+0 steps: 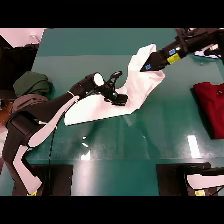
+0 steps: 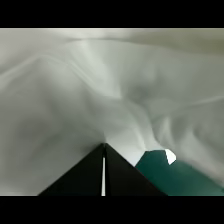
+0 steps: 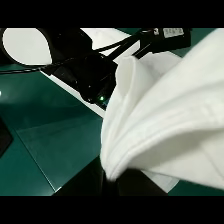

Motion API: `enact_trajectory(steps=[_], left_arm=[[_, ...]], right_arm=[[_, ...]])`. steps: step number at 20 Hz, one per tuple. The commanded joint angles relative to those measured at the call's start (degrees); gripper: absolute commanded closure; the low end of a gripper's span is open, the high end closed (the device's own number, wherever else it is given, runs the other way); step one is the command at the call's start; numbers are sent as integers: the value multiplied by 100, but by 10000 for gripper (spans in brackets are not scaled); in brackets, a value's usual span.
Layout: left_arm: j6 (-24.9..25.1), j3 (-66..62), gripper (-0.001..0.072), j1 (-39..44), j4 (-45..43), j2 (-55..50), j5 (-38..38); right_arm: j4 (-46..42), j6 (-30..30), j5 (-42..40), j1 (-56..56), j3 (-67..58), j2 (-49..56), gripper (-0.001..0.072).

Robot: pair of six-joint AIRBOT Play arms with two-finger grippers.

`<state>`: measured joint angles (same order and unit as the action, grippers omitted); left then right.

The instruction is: Fold the shirts.

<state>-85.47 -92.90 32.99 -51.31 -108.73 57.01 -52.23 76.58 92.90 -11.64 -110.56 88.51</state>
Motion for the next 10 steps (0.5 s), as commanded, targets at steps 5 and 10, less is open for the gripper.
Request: enact_trajectory(steps=[5,10], left_arm=[[-42,-531,688,-660,-739,262,1093],[-146,-531,687,-1572,-2046,1641,1458]], right_arm=[[-485,205,-162,-669,-258,118,695],[-487,205,-634,-1113,-260,129,695]])
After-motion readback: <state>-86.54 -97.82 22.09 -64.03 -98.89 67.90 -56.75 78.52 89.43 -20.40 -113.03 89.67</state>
